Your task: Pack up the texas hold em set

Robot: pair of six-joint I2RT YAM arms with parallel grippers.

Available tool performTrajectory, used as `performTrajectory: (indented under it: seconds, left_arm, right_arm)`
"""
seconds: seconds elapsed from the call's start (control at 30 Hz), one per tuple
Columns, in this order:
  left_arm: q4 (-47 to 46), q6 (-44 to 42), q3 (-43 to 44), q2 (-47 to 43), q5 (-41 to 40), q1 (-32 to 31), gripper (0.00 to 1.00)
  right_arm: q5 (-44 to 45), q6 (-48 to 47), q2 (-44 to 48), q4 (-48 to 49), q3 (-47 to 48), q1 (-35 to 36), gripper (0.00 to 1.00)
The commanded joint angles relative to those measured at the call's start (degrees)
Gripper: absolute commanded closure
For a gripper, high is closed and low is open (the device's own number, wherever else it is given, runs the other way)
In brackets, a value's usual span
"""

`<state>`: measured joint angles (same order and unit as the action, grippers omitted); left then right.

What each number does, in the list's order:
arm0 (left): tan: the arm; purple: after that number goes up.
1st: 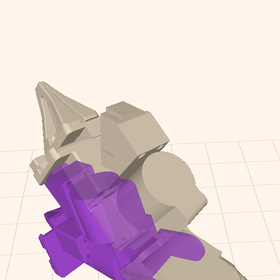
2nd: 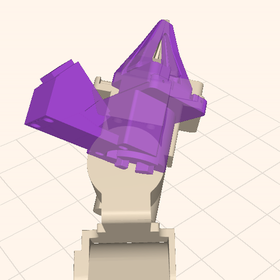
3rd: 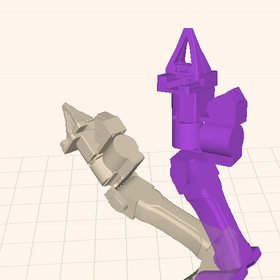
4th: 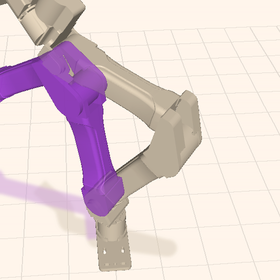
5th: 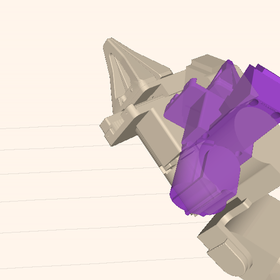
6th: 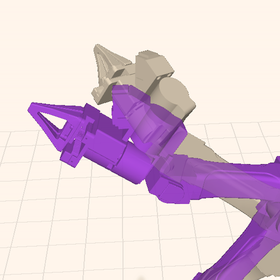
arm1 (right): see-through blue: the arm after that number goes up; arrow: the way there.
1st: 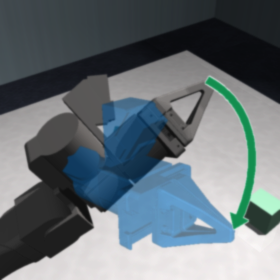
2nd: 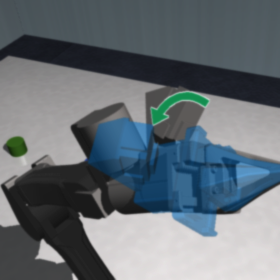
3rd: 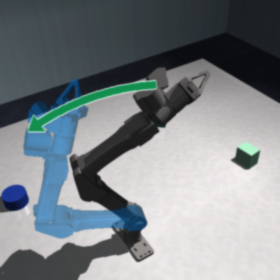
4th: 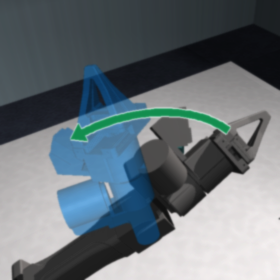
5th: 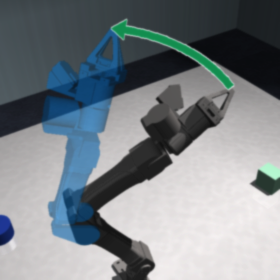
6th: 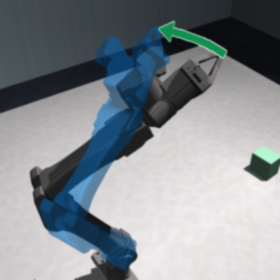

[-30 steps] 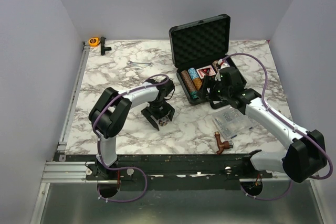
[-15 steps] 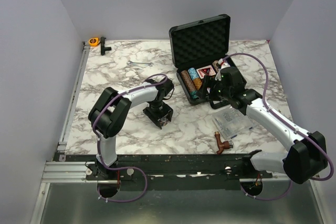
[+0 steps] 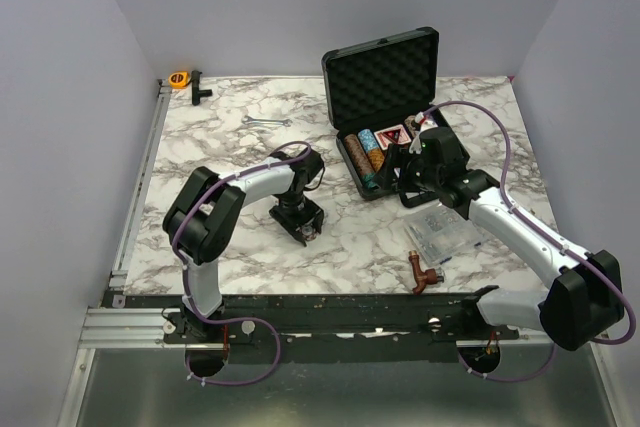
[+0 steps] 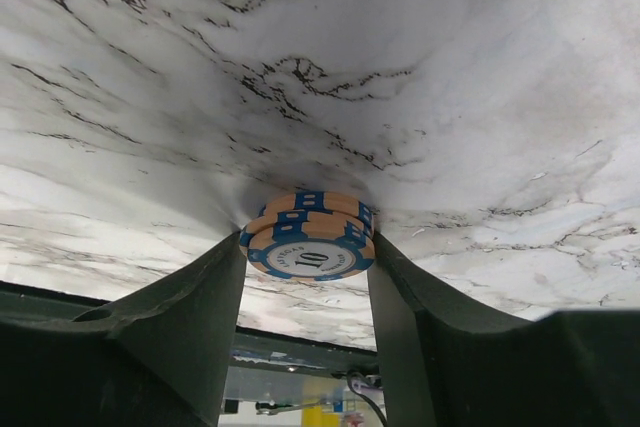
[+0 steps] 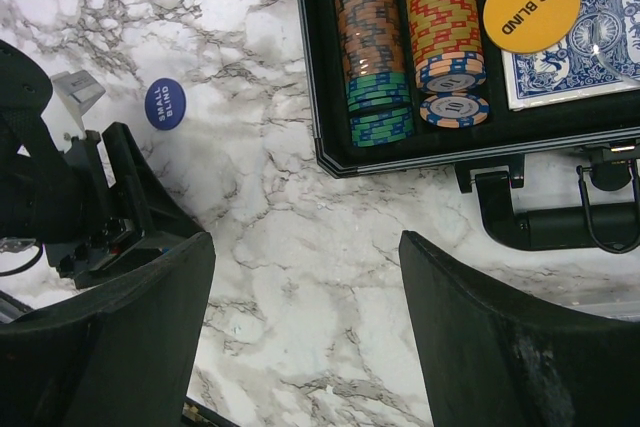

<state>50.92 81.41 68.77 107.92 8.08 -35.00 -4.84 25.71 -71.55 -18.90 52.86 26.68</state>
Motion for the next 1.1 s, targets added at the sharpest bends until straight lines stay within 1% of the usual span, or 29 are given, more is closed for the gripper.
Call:
performTrajectory:
  seconds: [0.0, 0.07, 0.13, 0.27, 0.3, 0.33, 0.4, 0.47, 0.53, 0.6, 0.67, 0.73, 0.8, 0.97, 1.07]
  left_arm:
    - [-1.94, -3.62, -2.90, 4.98, -11.86, 1.18, 0.52]
    - [-2.74, -3.87, -3.45, 4.84, -12.82, 1.17, 0.52]
    - [-4.42, -4.32, -4.34, 4.78, -12.15, 1.38, 0.50]
    - [-5.42, -4.31, -4.37, 4.76, -11.93, 1.47, 0.40]
    - [-5.23, -4.42, -4.08, 4.86, -12.01, 1.52, 0.39]
    - [-4.87, -4.41, -3.71, 5.00, -12.26, 1.52, 0.40]
    - [-4.57, -4.50, -3.62, 5.03, -12.94, 1.51, 0.46]
    - [-4.84, -4.52, -4.08, 5.02, -13.45, 1.67, 0.54]
    - [-4.87, -4.71, -4.26, 5.11, -14.15, 1.85, 0.57]
    - [-4.60, -5.01, -4.10, 5.12, -15.14, 1.83, 0.56]
    - [-4.28, -5.13, -3.91, 5.26, -15.67, 1.94, 0.53]
    - [-3.31, -5.12, -3.37, 5.69, -16.35, 2.13, 0.46]
    - [-2.84, -5.12, -3.16, 5.93, -16.68, 2.27, 0.43]
    - [-3.24, -5.80, -3.81, 5.49, -18.19, 2.73, 0.43]
    - [-4.94, -6.27, -5.20, 4.94, -18.40, 3.09, 0.45]
  right_arm:
    - [-1.63, -0.91, -0.11, 1.27, -0.74, -0.07, 0.23]
    - [-1.42, -0.96, 0.13, 0.89, -0.57, -0.11, 0.23]
    - [-1.06, -1.05, 1.03, 0.83, -0.56, -0.06, 0.22]
    - [-1.03, -0.99, 2.21, 1.35, -1.09, -0.06, 0.22]
    - [-1.17, -1.01, 2.23, 1.40, -1.08, -0.07, 0.22]
    - [-1.29, -0.95, 2.16, 1.38, -1.07, -0.06, 0.22]
    - [-1.48, -0.98, 1.92, 1.40, -1.07, -0.06, 0.22]
    - [-1.57, -0.96, 1.97, 1.30, -1.03, -0.09, 0.22]
    - [-1.65, -0.87, 2.16, 1.40, -1.09, -0.09, 0.22]
    - [-1.92, -0.81, 2.16, 1.37, -1.09, -0.06, 0.22]
    - [-2.31, -0.63, 2.11, 1.39, -1.16, -0.05, 0.22]
    - [-2.74, -0.41, 2.19, 1.57, -1.33, -0.03, 0.22]
    - [-3.10, -0.34, 2.37, 1.56, -1.53, -0.05, 0.22]
    - [-3.98, 0.06, 2.90, 1.73, -1.96, -0.06, 0.22]
    - [-4.44, 0.05, 3.10, 1.84, -1.97, -0.09, 0.22]
